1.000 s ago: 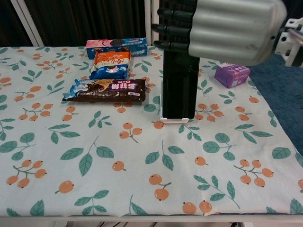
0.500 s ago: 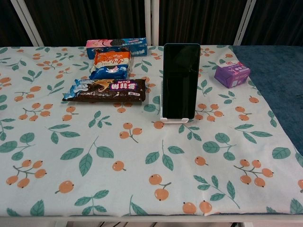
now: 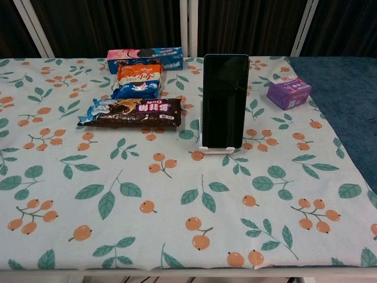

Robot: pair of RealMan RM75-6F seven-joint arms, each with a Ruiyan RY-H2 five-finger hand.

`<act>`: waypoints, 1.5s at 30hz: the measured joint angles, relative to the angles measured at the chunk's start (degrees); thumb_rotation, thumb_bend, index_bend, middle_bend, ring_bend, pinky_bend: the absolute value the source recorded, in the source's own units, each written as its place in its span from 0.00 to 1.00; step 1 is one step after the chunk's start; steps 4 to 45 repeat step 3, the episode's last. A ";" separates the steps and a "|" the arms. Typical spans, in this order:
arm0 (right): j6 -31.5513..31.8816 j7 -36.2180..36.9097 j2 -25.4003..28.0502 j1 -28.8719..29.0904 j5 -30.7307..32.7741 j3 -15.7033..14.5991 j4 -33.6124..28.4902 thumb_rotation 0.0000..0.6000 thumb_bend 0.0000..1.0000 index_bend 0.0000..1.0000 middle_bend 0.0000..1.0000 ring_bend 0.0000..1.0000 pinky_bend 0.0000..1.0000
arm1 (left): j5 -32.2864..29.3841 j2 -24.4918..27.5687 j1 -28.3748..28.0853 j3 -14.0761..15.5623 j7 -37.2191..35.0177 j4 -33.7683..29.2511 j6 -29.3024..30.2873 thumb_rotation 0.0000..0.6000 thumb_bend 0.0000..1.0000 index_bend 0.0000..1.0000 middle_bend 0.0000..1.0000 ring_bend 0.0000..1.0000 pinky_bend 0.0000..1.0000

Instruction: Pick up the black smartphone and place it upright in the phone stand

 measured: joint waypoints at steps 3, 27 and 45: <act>1.43 -1.03 -0.98 -0.52 -0.24 0.84 1.06 1.00 0.18 0.00 0.00 0.00 0.00 | 0.12 -0.08 0.09 -0.20 0.09 0.07 0.71 0.54 0.00 0.11 0.04 0.05 0.14; 1.43 -1.03 -0.98 -0.52 -0.24 0.84 1.06 1.00 0.18 0.00 0.00 0.00 0.00 | 0.12 -0.08 0.09 -0.20 0.09 0.07 0.71 0.54 0.00 0.11 0.04 0.05 0.14; 1.43 -1.03 -0.98 -0.52 -0.24 0.84 1.06 1.00 0.18 0.00 0.00 0.00 0.00 | 0.12 -0.08 0.09 -0.20 0.09 0.07 0.71 0.54 0.00 0.11 0.04 0.05 0.14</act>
